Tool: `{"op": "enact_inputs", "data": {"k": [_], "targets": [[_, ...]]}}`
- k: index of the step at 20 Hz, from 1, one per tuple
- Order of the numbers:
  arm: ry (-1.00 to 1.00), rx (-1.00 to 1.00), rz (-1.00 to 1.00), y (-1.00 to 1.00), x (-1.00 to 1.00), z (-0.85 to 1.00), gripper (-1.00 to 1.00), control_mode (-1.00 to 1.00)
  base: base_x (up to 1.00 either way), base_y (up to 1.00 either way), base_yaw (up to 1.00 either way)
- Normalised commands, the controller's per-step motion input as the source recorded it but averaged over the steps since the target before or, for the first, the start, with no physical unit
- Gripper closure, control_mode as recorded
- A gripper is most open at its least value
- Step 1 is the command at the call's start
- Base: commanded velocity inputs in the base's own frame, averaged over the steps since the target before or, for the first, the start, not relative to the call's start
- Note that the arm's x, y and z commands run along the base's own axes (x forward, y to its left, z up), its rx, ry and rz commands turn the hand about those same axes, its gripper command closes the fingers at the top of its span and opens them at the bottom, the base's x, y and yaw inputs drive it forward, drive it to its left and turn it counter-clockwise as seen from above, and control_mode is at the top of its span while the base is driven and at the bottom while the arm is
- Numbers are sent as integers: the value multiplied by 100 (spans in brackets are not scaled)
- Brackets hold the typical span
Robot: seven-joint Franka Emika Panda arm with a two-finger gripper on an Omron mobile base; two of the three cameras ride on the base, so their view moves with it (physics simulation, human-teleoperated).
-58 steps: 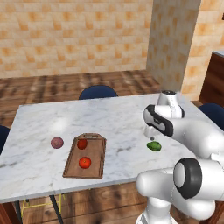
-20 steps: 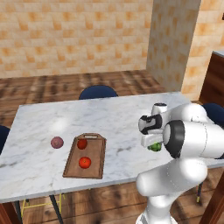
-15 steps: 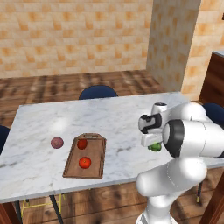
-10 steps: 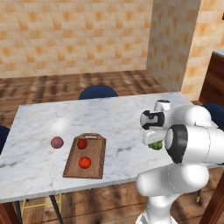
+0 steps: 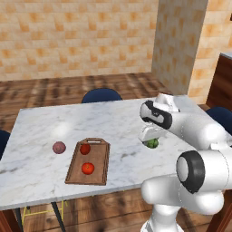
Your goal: Place the avocado, onion, tomato, and bell pepper on the cutting board.
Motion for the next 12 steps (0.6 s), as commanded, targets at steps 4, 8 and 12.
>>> {"op": "enact_inputs", "data": {"k": [4,8,12], "targets": [[0,4,10,89,0,68,100,-100,0,0,0],[0,0,6,82,2,51,100,-100,0,0,0],[-3,0,2,80,5,34,100,-100,0,0,0]]}}
